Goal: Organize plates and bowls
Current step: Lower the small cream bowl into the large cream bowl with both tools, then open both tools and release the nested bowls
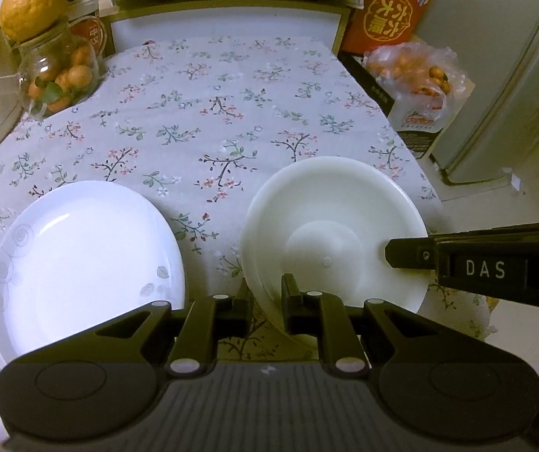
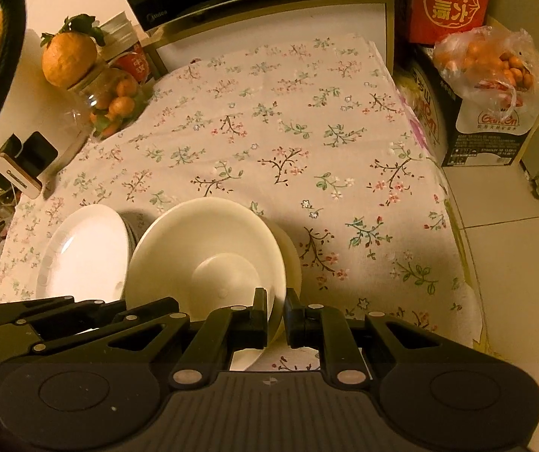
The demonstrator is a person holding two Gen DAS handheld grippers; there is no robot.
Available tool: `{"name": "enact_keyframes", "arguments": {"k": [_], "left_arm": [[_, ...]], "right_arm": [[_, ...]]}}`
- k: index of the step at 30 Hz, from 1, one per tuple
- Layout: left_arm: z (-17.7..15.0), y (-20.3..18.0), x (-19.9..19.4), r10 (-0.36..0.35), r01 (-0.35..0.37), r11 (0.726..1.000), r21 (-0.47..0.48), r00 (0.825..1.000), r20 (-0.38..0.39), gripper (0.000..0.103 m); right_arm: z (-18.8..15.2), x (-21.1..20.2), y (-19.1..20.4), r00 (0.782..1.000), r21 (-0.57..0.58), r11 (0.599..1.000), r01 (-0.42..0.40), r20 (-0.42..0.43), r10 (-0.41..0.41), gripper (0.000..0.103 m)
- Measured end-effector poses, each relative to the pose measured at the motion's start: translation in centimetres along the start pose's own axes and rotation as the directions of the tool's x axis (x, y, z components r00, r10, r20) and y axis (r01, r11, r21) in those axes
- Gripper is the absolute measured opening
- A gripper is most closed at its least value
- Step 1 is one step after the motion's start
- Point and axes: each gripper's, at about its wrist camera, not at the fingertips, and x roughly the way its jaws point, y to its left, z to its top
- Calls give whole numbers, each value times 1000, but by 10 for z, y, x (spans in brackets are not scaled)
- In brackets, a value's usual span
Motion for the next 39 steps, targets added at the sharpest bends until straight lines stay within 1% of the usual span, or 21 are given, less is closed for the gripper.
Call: {"name": "enact_keyframes", "arguments": {"k": [4, 6, 9, 16, 26, 29, 31, 34, 39], "left_arm": [[2, 3, 4, 10, -10, 1000, -7, 1000, -3, 14], [2, 4, 8, 9, -9, 1000, -16, 1000, -17, 15], [2, 2, 12, 18, -18, 1000, -7, 1000, -26, 16], [1, -2, 18, 27, -26, 1000, 13, 999, -26, 17], [4, 2, 22, 22, -22, 1000, -14, 999, -38, 27], [4, 5, 23, 24, -25, 999, -23, 999, -40, 26], [4, 5, 23, 23, -24, 999, -25, 999, -40, 26], [4, 5, 23, 20, -21, 999, -27, 999, -39, 26], [6, 6, 22, 10, -11, 999, -35, 999, -37, 27]], "right_arm": [[1, 3, 0, 1000, 0, 1000, 1, -6, -1, 11], [2, 5, 1, 1000, 1, 1000, 1, -12, -1, 11], [2, 9, 1, 1000, -4, 1000, 11, -18, -11, 11], [3, 14, 3, 999, -7, 1000, 26, -20, -26, 20], [6, 14, 0, 1000, 0, 1000, 27, -15, -27, 20], [7, 12, -2, 1000, 7, 1000, 29, -10, -29, 20], [8, 11, -4, 999, 12, 999, 37, -5, -37, 23], [8, 14, -7, 999, 25, 999, 37, -14, -36, 23], [7, 16, -3, 999, 14, 999, 37, -21, -37, 23]]}}
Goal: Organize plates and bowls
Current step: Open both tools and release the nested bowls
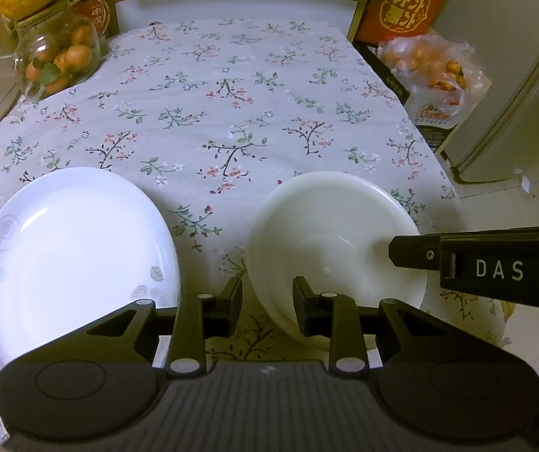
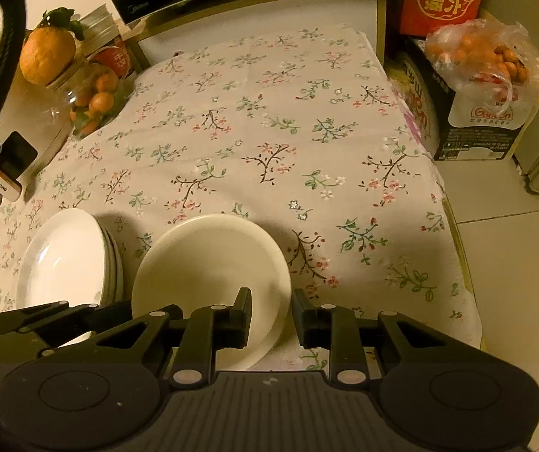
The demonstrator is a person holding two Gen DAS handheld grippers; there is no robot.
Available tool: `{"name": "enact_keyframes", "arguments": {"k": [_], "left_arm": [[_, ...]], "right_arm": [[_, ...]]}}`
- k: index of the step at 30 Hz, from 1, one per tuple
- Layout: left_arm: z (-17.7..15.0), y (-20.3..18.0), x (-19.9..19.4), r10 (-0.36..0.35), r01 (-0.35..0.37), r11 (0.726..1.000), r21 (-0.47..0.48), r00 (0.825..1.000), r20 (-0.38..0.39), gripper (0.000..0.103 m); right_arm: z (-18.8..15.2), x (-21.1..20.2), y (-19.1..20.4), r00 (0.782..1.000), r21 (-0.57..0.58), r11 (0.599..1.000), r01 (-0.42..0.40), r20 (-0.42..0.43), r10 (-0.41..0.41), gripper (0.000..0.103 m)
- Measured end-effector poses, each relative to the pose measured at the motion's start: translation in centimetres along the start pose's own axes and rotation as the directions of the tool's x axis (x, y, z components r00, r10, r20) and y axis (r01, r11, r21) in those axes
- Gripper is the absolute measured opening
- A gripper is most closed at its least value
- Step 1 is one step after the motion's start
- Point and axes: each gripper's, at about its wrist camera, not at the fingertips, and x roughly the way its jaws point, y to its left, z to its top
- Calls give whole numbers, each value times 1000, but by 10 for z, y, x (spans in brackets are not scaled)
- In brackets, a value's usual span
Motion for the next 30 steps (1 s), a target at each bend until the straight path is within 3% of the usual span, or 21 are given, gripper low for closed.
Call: {"name": "enact_keyframes", "arguments": {"k": [8, 20, 22, 30], "left_arm": [[1, 1, -7, -8, 8, 1000, -18, 1000, 18, 31], [4, 5, -11, -18, 20, 999, -39, 999, 43, 53], [5, 6, -11, -21, 22, 999, -38, 999, 47, 56], [6, 8, -9, -40, 42, 998, -50, 998, 48, 69]], "right_arm": [[0, -4, -1, 1000, 2, 1000, -4, 12, 4, 25], [3, -10, -4, 999, 8, 1000, 3, 37, -3, 47], [3, -10, -4, 999, 11, 1000, 9, 37, -10, 59], [5, -10, -5, 999, 17, 1000, 25, 42, -26, 76]]}}
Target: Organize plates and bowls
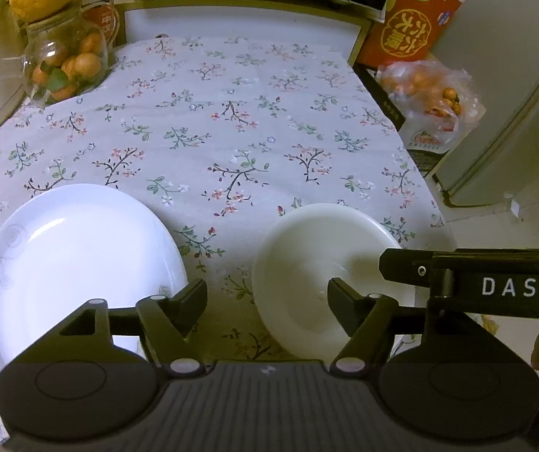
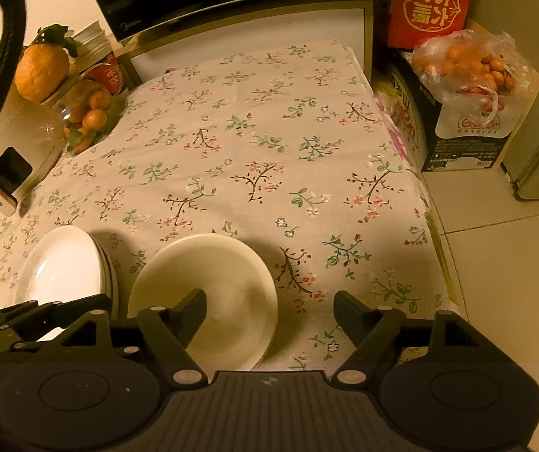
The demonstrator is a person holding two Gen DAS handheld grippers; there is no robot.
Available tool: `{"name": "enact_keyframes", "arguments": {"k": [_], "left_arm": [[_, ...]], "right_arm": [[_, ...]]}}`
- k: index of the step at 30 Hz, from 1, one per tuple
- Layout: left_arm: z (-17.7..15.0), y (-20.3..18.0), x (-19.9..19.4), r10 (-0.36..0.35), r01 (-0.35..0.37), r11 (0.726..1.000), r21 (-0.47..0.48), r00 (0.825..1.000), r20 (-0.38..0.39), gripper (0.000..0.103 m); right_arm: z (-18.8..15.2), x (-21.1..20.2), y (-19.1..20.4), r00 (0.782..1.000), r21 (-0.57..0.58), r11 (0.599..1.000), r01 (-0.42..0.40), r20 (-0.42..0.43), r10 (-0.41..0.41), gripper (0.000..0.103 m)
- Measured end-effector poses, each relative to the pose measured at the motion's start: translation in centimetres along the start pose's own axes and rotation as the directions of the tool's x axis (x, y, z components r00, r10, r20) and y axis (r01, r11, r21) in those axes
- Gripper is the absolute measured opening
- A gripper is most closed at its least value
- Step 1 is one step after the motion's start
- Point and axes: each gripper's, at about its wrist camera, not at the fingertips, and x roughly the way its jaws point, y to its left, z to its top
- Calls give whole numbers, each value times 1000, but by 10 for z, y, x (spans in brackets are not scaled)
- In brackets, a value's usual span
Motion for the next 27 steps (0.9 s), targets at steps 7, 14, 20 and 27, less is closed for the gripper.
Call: {"name": "enact_keyframes", "arguments": {"k": [7, 14, 20, 27], "left_arm": [[2, 8, 4, -51, 50, 997, -53, 999, -19, 57], [4, 11, 7, -60, 59, 997, -52, 998, -16, 38], [2, 11, 14, -55, 53, 997, -48, 998, -33, 31], [-1, 8, 23, -49, 48, 998, -28, 998, -45, 24]], "right_arm": [[1, 4, -9, 999, 71, 997, -32, -23, 34, 81], [1, 8, -17, 996, 153, 985, -77, -43, 84, 79], [-2, 14, -14, 993, 155, 984, -87, -62, 98, 63], [-4, 23, -12, 992, 139, 987, -77, -92, 90, 43]]}}
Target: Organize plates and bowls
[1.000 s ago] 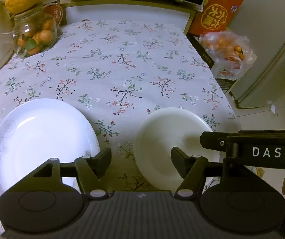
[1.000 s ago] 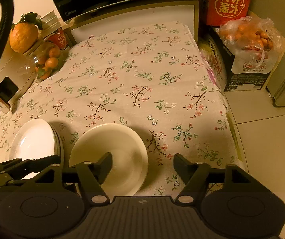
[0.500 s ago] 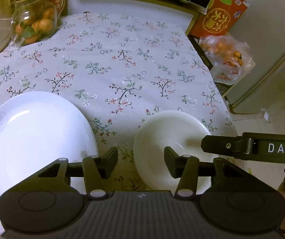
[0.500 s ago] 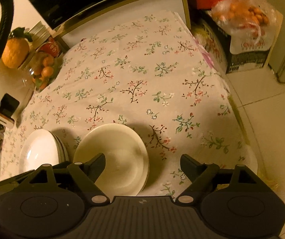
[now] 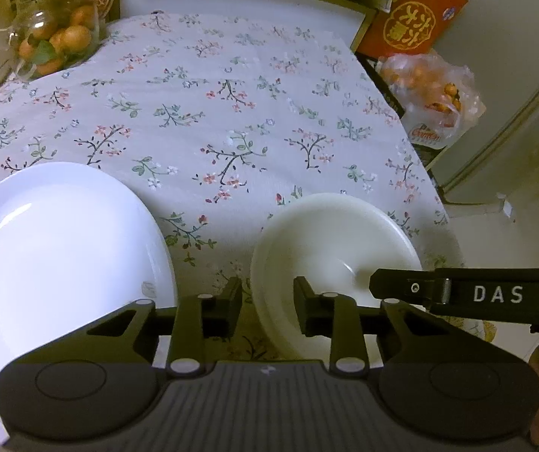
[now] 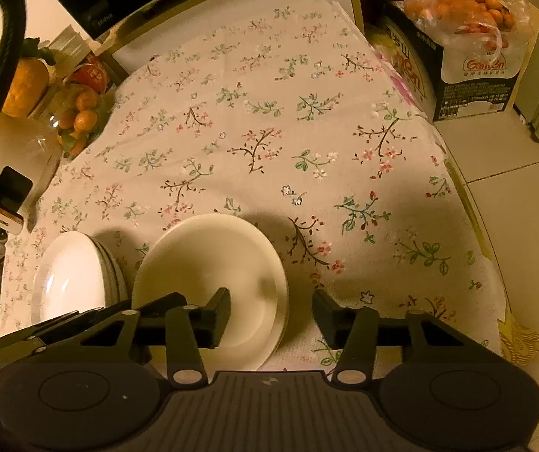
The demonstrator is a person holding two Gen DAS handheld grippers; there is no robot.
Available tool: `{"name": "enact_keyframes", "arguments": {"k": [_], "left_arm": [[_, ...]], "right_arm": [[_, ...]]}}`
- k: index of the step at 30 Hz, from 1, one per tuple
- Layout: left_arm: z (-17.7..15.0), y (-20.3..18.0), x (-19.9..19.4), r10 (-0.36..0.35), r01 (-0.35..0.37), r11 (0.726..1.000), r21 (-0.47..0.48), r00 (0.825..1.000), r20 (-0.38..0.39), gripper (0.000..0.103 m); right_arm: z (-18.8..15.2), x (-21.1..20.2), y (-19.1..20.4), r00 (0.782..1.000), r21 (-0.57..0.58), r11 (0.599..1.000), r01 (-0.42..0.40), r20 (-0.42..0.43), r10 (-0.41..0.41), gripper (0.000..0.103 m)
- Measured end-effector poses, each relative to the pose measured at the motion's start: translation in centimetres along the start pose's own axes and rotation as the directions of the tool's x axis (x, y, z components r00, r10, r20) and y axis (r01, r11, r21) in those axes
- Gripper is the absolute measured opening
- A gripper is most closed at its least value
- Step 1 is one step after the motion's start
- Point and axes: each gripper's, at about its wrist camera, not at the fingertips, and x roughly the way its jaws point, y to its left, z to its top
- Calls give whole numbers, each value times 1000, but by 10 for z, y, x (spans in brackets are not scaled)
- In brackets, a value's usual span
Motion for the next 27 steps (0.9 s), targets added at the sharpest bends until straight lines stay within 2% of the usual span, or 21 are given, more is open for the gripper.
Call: {"name": "enact_keyframes", "arguments": {"k": [2, 4, 7, 10, 17, 27], "left_arm": [[-1, -1, 4, 4, -4, 1000, 6, 1000, -10, 16], [-3, -2, 8, 26, -26, 999, 19, 1000, -13, 14], [-2, -4, 5, 37, -37, 999, 21, 999, -6, 13], [-1, -3, 1, 32, -32, 999, 22, 999, 9, 13], [-1, -6, -4, 40, -41, 999, 30, 999, 18, 13], [5, -12, -20, 60, -65, 997, 51, 994, 94, 13]], "right_arm": [[0, 4, 0, 1000, -2, 1000, 9, -7, -9, 35], [-2, 9, 2, 1000, -9, 1000, 17, -20, -17, 20], [-4, 11, 8, 998, -42, 998, 55, -12, -55, 13], [-3, 9, 7, 998, -37, 998, 58, -3, -58, 10], [-2, 5, 9, 998, -55, 996, 63, 15, -62, 10], [1, -9, 15, 996, -71, 996, 46, 79, -40, 10]]}}
